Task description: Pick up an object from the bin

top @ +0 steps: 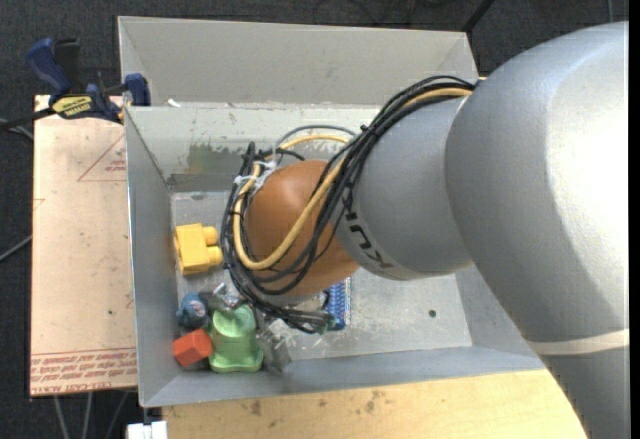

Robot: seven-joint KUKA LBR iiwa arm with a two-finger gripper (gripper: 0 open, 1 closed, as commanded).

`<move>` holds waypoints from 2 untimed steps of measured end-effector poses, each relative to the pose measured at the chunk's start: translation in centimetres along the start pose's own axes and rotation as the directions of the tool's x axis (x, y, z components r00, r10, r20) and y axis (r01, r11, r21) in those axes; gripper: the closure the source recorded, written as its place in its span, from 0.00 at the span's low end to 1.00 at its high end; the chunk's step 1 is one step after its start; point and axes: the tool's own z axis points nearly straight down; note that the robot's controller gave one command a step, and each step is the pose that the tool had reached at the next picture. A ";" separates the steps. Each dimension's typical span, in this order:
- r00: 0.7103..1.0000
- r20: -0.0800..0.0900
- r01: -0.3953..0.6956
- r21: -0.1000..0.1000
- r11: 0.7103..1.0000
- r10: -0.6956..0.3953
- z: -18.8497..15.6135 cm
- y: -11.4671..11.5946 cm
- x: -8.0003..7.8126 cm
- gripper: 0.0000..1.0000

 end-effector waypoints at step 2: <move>1.000 -0.006 -0.031 -0.003 1.000 0.031 -15.8 -1.8 -1.8 1.00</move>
Offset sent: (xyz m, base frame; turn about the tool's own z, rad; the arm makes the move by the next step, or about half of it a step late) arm 0.0000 0.0000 0.0000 0.0000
